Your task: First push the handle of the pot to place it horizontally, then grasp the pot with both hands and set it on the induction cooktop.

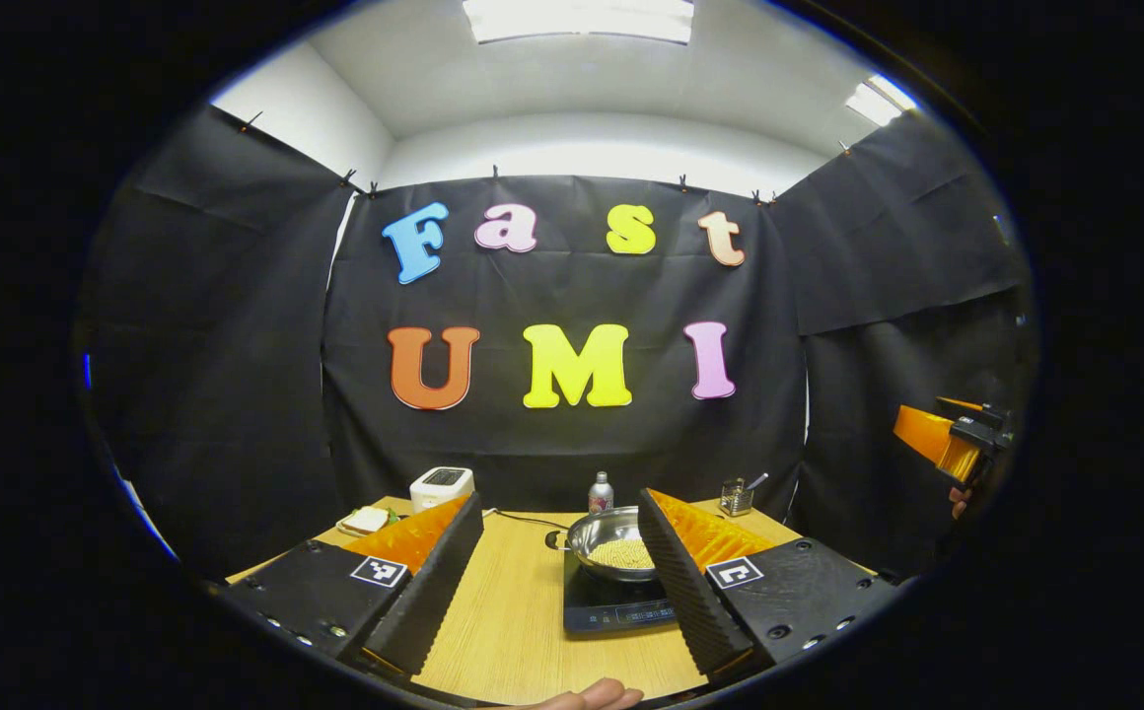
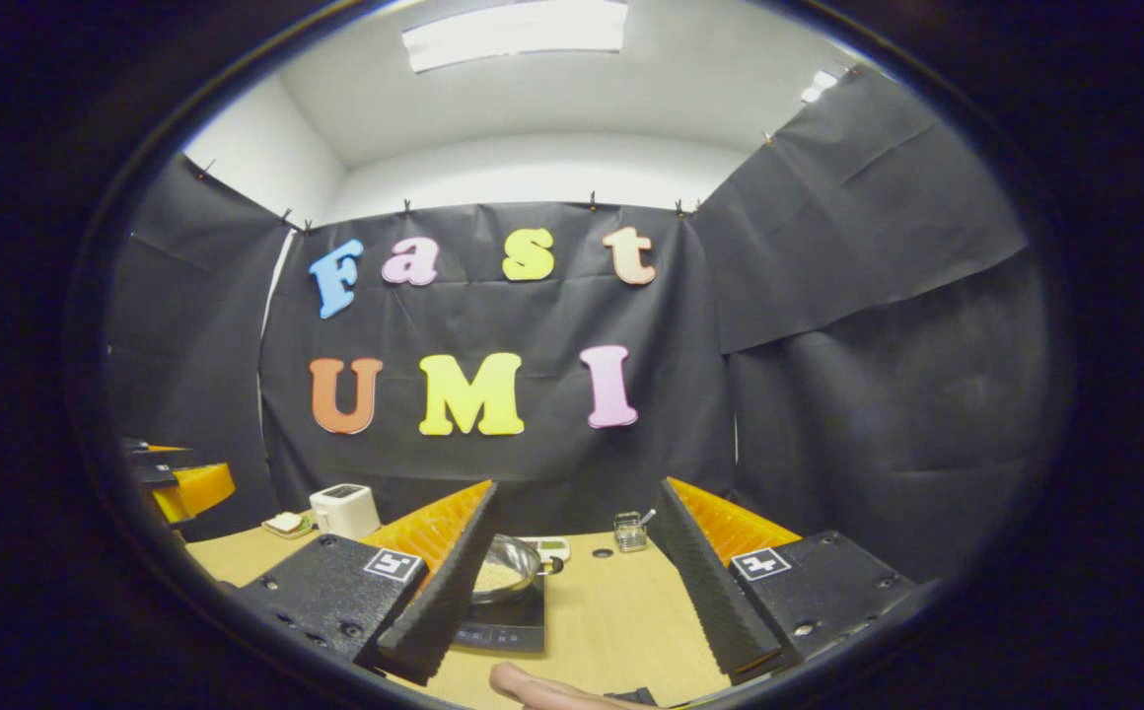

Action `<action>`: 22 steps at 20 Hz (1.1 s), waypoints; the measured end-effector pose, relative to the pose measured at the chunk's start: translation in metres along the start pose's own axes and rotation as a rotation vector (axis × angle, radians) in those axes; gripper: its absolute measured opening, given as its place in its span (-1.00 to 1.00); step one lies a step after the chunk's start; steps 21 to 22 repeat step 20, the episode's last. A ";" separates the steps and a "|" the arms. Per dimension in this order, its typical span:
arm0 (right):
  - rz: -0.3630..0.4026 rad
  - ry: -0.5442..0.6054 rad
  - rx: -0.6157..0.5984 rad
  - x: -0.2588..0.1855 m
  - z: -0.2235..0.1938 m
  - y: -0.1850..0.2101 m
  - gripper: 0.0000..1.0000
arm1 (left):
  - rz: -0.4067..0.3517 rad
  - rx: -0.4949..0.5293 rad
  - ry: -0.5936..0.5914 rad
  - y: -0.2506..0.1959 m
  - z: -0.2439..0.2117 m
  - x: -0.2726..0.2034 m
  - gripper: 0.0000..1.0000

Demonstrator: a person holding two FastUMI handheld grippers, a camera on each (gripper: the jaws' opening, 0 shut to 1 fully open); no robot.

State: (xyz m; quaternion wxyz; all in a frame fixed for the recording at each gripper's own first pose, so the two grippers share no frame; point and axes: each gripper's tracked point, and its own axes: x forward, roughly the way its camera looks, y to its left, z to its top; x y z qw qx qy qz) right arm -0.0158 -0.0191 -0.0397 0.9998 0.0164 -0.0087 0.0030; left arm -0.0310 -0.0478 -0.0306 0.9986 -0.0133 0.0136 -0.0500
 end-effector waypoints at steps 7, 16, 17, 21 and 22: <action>0.015 0.014 -0.001 -0.001 -0.002 0.000 0.93 | 0.002 -0.015 -0.013 0.003 0.002 0.002 0.87; 0.028 0.009 0.010 -0.001 -0.004 -0.003 0.92 | -0.012 0.031 -0.052 -0.010 0.010 -0.003 0.88; 0.041 -0.004 0.017 -0.001 -0.001 -0.001 0.92 | -0.011 0.034 -0.053 -0.010 0.010 -0.003 0.88; 0.069 -0.007 0.026 -0.002 -0.004 0.002 0.92 | 0.004 0.035 -0.061 -0.009 0.010 -0.001 0.87; 0.069 -0.007 0.026 -0.002 -0.004 0.002 0.92 | 0.004 0.035 -0.061 -0.009 0.010 -0.001 0.87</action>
